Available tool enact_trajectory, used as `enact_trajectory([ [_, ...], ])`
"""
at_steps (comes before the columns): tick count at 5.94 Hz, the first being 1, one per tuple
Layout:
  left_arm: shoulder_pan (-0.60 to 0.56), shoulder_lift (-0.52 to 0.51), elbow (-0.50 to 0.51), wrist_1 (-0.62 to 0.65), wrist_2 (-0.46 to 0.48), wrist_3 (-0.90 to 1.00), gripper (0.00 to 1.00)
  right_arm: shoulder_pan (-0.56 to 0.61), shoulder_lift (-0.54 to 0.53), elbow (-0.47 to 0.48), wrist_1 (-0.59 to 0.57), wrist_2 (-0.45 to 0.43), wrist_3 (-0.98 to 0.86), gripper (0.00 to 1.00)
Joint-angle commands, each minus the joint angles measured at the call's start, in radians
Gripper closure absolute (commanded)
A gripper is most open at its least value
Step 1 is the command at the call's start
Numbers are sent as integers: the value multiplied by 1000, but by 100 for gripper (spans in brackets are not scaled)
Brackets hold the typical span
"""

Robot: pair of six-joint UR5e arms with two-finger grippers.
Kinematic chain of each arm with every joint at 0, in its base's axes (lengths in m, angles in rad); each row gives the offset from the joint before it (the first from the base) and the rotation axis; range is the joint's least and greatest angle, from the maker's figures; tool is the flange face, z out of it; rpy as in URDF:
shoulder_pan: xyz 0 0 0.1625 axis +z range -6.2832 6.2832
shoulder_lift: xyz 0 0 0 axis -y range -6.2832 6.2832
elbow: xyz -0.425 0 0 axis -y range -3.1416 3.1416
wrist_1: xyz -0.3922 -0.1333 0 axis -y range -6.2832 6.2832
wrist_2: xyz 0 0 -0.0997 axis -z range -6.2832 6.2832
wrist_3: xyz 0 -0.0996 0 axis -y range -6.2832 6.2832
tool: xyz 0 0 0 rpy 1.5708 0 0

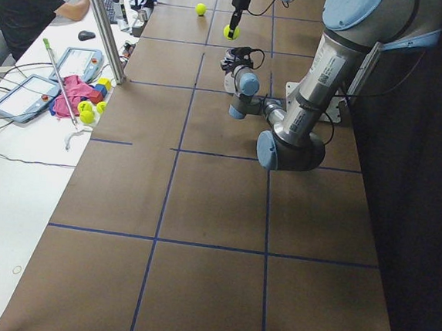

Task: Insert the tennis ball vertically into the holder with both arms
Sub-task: 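Carry the ball with the right gripper over the can's open top and release it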

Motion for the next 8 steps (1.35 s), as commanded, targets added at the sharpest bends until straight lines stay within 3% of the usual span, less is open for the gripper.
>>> enact_trajectory([
  [1,0,1,2,-4,0,0,19,-46,33,-35,0,-55,26,83],
  [3,0,7,2,-4,0,0,19,-67,65,-72,0,-62,35,78],
  [4,0,7,2,-4,0,0,19,-87,66,-78,-2,-87,38,65],
  [5,0,7,2,-4,0,0,19,-107,67,-83,-2,-115,56,21],
  [6,0,7,2,-7,0,0,19,-107,67,-82,-2,-115,61,1],
  [8,0,9,2,-7,0,0,18,-100,61,-44,-14,-103,59,0],
])
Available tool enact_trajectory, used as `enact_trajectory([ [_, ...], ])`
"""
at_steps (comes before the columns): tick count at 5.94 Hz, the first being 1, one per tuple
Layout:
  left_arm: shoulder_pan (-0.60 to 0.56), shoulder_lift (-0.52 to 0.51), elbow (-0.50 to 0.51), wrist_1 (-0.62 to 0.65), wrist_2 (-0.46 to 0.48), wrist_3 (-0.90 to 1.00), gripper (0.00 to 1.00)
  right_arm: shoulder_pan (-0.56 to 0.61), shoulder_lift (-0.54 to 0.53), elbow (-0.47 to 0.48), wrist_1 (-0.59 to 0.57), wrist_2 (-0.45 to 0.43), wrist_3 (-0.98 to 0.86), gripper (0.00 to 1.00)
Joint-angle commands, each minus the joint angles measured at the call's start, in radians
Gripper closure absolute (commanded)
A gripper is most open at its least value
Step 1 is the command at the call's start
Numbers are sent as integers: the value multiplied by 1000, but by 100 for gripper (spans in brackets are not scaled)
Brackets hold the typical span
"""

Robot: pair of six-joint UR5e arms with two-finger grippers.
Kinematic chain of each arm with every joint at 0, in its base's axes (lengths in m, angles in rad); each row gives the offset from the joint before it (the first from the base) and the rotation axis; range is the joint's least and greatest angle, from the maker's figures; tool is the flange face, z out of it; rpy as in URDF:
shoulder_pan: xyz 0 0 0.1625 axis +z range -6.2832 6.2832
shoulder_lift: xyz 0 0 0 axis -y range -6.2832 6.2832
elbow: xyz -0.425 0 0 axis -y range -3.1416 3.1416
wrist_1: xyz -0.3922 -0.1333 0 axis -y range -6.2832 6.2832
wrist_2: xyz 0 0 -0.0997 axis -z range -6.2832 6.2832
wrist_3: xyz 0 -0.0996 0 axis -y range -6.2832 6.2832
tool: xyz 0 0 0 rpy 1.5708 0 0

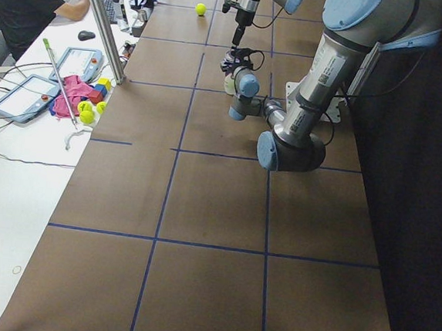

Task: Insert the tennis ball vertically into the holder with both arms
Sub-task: 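Withdraw the right gripper toward the second tennis ball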

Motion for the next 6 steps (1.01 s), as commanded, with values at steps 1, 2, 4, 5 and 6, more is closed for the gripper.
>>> enact_trajectory([
  [1,0,-1,0,0,0,0,18,82,-44,69,-89,32,-12,0],
  [2,-2,1,0,-2,0,0,18,181,-165,120,-129,123,-134,1],
  [4,-2,9,-2,-14,0,-3,17,471,-414,-17,-96,176,-656,1],
  [5,-2,12,-2,-14,0,-3,17,639,-417,-274,134,320,-816,1],
  [6,-2,12,-2,-16,0,-3,17,770,-405,-537,394,410,-935,1],
])
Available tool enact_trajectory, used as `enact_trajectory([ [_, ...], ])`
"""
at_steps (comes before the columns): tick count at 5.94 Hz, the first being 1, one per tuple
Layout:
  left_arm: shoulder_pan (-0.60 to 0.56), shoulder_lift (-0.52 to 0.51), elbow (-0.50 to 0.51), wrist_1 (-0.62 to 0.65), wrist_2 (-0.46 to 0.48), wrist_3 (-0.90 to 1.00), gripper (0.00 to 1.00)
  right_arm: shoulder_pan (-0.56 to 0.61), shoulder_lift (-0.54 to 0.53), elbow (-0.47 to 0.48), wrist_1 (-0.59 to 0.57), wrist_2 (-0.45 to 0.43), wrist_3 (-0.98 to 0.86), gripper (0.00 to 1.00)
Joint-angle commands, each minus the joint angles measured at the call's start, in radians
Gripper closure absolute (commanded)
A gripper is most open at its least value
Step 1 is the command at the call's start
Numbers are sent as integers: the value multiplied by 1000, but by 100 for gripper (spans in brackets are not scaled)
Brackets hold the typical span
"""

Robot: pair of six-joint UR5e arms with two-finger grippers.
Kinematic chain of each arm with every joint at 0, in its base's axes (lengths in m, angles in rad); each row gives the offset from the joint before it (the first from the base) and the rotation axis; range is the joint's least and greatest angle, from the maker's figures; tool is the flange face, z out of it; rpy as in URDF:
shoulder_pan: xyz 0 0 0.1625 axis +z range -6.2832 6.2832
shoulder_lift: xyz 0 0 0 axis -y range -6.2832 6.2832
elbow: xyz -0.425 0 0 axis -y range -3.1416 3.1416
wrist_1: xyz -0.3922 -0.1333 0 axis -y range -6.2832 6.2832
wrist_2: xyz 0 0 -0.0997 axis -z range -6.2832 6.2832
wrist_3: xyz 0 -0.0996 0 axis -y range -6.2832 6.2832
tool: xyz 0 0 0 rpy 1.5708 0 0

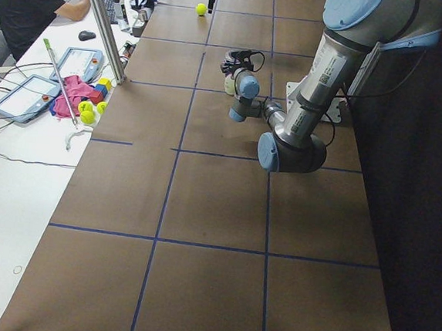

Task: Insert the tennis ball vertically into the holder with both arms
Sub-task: 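Withdraw the right gripper toward the second tennis ball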

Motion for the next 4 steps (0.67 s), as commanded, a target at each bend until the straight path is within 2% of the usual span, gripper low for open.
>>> enact_trajectory([
  [1,0,1,0,-2,0,0,16,235,32,-447,330,144,-313,1],
  [2,0,5,0,-12,0,-2,16,267,91,-610,339,143,-430,1],
  [4,0,10,-2,-15,0,-2,16,259,93,-656,345,138,-433,1],
])
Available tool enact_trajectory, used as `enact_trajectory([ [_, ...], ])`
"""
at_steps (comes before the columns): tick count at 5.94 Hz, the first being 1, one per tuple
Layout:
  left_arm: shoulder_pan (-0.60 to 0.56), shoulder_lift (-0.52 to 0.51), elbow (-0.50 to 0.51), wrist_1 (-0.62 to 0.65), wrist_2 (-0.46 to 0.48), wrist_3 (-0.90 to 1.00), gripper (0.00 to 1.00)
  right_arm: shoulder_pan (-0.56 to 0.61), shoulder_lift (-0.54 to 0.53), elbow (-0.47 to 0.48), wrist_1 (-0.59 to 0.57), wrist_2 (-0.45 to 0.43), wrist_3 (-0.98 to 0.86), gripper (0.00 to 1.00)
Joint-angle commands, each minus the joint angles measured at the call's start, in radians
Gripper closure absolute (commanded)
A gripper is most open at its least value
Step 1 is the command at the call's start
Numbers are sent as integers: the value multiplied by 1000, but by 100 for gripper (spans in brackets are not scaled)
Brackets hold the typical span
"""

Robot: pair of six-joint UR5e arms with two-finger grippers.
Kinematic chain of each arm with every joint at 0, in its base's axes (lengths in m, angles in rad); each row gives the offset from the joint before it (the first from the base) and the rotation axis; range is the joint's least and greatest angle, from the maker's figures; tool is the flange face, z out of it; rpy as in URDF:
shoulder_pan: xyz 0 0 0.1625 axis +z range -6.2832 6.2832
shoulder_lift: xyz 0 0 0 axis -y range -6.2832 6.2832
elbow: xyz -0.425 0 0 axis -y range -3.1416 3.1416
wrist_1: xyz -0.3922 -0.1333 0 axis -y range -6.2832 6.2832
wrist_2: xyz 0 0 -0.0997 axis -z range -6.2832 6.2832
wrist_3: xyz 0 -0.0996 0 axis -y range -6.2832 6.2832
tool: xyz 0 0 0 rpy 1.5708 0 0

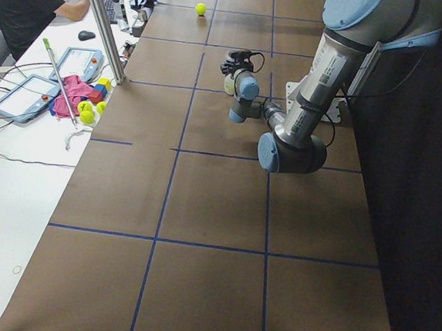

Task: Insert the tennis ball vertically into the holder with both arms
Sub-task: 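Withdraw the right gripper toward the second tennis ball, then grasp the second yellow tennis ball with the right gripper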

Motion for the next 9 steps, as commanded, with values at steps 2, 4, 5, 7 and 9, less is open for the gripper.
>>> enact_trajectory([
  [2,0,2,-1,-3,0,-1,16,-45,7,-40,32,0,-1,1],
  [4,0,2,-1,-2,0,-1,16,-103,0,-128,136,-50,-3,1],
  [5,0,2,-2,-2,0,-1,16,-112,-2,-138,139,-78,-3,1],
  [7,0,2,-4,-2,0,1,15,-132,0,-142,139,-86,-1,3],
  [9,0,2,-4,-2,0,1,15,-140,1,-142,139,-98,-9,96],
])
